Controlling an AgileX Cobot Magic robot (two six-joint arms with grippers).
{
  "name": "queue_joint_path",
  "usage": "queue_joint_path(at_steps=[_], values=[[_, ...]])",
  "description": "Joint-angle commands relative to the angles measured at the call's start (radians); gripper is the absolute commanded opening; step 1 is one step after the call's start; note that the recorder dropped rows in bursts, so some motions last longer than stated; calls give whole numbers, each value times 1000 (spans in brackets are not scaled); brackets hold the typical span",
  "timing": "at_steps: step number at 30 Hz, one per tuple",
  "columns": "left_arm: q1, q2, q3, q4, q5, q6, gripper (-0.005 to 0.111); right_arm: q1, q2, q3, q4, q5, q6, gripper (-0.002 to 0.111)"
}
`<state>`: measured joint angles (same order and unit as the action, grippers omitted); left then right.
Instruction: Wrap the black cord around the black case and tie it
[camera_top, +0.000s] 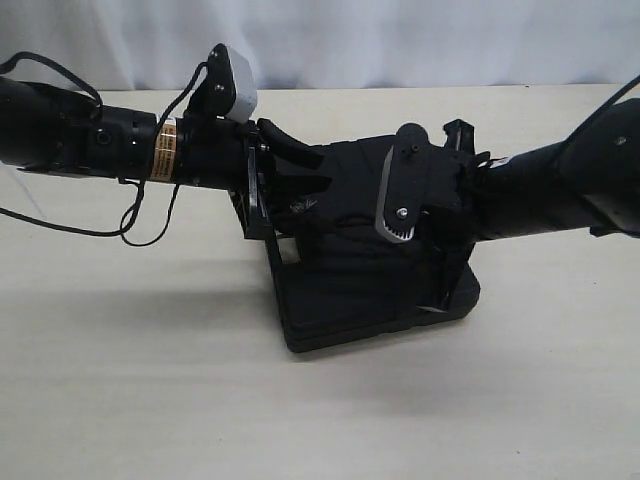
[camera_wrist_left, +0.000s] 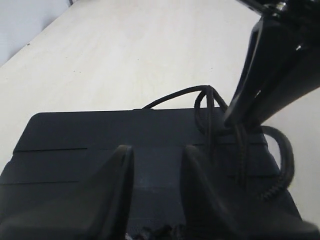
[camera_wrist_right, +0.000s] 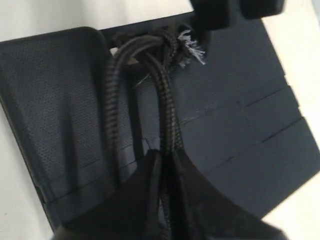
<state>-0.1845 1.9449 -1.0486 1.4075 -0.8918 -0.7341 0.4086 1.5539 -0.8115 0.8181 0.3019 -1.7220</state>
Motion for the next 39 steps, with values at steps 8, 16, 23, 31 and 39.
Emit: queue_joint_path(at_steps=[8,16,23,31,39], values=[[-1,1,-1,-33,109,1,32,1,32,-14,-10,45,-37,4],[-1,-3,-1,165,153,-81,32,1,38,-14,-158,108,-36,4],[-3,-41,1,337,201,-213,32,1,38,-14,-184,108,-36,4],[-152,-40,48,337,496,9,32,1,73,-14,-223,101,-36,4],[-222,-40,46,337,694,245,32,1,93,-14,-228,98,-36,4]])
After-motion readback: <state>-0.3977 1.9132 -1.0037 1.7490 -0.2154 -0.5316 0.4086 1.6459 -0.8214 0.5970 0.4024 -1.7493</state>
